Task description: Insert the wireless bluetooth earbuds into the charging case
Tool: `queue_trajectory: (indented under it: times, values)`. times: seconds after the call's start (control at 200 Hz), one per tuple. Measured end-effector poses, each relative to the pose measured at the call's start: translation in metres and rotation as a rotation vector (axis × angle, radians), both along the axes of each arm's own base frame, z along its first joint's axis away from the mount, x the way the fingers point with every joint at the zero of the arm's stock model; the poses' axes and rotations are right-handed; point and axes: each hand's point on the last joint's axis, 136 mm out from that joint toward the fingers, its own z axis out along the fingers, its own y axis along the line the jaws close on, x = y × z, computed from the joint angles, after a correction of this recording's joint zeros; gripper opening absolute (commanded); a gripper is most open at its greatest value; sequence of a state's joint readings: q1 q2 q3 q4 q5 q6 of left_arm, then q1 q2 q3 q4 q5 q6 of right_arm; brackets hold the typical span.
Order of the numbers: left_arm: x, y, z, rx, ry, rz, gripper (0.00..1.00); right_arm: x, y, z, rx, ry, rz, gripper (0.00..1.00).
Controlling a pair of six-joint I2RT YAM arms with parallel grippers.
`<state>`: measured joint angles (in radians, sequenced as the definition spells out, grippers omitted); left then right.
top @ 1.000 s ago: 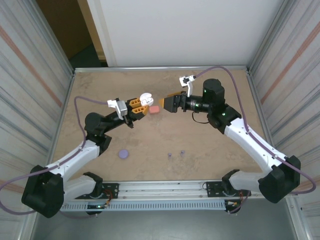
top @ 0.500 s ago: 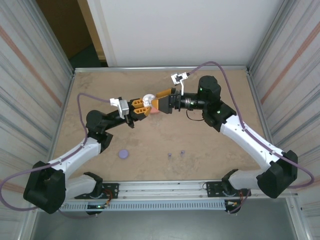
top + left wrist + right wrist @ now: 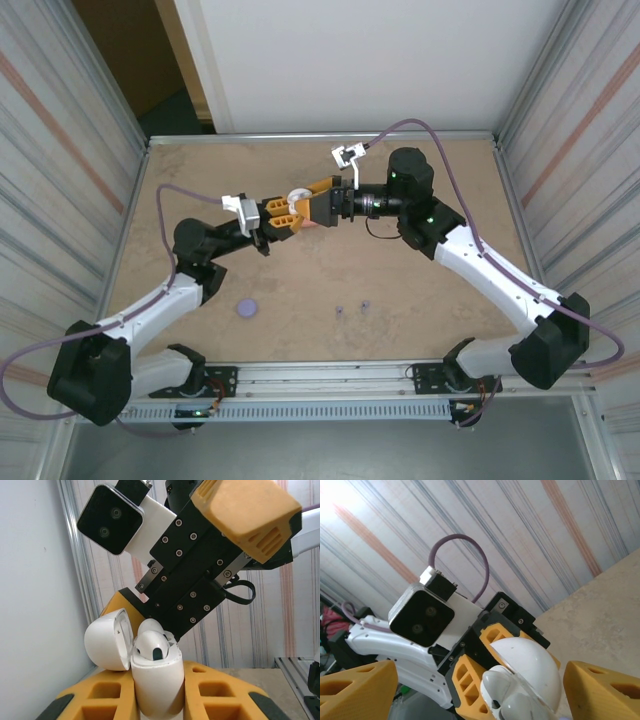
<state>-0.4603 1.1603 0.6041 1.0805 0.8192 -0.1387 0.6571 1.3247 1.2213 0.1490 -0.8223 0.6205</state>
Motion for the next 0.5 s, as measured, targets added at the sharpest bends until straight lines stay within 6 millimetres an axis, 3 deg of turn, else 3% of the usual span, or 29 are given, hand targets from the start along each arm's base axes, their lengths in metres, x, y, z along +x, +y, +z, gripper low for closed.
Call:
queue_trajectory:
  times: [0.501]
  values:
    - [0.0051,-0.004,-0.002,0.01,0.008,-0.01,0.0,0.003,-0.0009,-0.0031,-0.017,-0.012,-0.015,0.74]
